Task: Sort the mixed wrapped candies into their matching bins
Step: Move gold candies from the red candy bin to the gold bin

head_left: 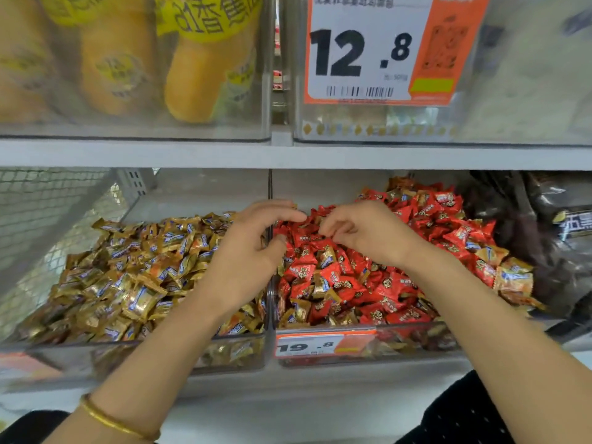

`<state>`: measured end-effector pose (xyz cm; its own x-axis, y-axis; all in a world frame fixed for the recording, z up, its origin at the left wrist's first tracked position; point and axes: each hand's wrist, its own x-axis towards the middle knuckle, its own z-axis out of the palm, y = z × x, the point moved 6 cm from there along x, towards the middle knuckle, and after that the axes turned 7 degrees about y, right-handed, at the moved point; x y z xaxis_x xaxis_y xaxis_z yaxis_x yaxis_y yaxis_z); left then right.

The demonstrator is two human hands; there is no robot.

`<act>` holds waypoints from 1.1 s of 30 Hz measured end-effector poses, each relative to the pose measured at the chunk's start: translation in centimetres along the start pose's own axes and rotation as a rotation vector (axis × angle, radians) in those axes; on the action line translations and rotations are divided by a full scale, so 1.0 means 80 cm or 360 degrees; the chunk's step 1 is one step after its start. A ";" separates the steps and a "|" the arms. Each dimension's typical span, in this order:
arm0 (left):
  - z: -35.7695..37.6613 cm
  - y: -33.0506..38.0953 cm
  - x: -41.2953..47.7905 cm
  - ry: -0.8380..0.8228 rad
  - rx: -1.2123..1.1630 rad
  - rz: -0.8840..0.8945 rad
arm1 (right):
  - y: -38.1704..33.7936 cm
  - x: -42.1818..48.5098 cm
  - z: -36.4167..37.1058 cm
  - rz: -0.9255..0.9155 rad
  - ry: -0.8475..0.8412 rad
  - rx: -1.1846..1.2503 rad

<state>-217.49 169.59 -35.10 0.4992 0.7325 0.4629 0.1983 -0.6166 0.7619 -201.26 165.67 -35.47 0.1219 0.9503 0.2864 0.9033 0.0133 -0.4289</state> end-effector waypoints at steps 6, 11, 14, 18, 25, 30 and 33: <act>0.002 -0.001 0.000 -0.0002 0.0007 0.0020 | 0.007 0.003 0.056 0.0078 -0.0551 -0.0860; 0.001 0.001 0.000 0.0001 0.0033 0.0040 | 0.004 0.006 0.062 0.0107 -0.0476 -0.0884; 0.000 0.005 0.000 0.0003 0.0126 0.0077 | 0.011 0.005 0.046 0.0163 -0.0288 -0.0586; 0.002 0.022 0.004 0.0039 0.0293 0.0218 | 0.020 -0.007 0.005 0.0314 0.0039 0.0154; 0.039 0.063 0.017 -0.0092 0.0283 0.0383 | 0.039 -0.054 -0.042 0.0946 0.0396 0.1866; 0.125 0.090 0.039 -0.0427 0.0387 0.0440 | 0.090 -0.106 -0.087 0.1406 0.0737 0.2488; 0.188 0.105 0.052 -0.0574 0.0504 0.0496 | 0.125 -0.132 -0.114 0.1371 0.0876 0.2148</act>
<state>-201.07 163.14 -33.55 0.8200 0.3916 0.4175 0.2110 -0.8848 0.4154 -189.74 152.96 -34.95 0.7364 0.6134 -0.2852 -0.4308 0.1001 -0.8969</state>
